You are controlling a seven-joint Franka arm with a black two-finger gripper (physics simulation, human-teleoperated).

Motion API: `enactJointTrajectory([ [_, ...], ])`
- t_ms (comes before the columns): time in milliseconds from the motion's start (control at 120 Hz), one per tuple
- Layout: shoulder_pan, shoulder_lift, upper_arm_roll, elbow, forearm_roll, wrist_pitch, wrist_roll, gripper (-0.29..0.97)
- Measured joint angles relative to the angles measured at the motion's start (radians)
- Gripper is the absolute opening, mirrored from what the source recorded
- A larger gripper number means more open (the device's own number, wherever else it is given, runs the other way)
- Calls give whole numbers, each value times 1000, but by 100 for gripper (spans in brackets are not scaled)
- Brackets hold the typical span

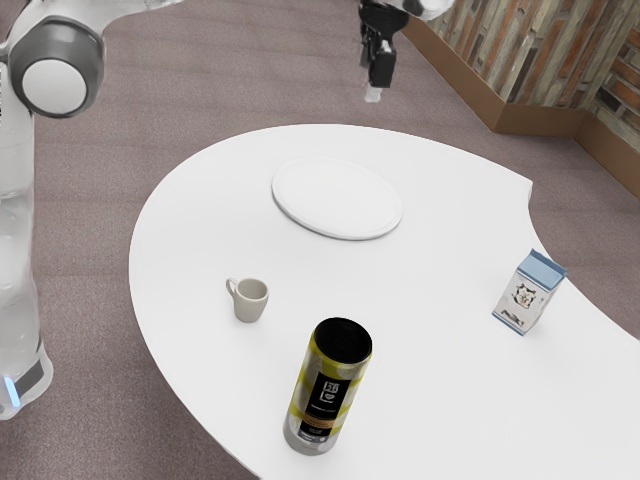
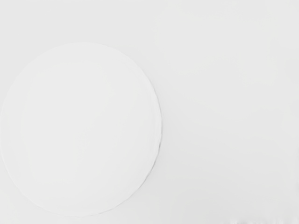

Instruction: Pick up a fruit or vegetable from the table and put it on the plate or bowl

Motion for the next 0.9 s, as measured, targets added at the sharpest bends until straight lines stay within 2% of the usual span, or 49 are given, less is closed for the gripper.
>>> enactJointTrajectory([
  [75, -57, 50, -11, -12, -9, -7, 8, 68],
  [325, -48, 82, -25, -24, -20, -18, 30, 68],
  [467, -94, 78, -24, -66, -73, -50, 58, 68],
  [608, -255, 70, -22, -155, -76, -69, 91, 68],
  [667, -290, 40, -18, -258, -67, -61, 109, 68],
  [808, -295, -226, -5, -755, -67, 140, 145, 68],
  [900, -295, -266, -9, -887, -72, 320, 161, 68],
])
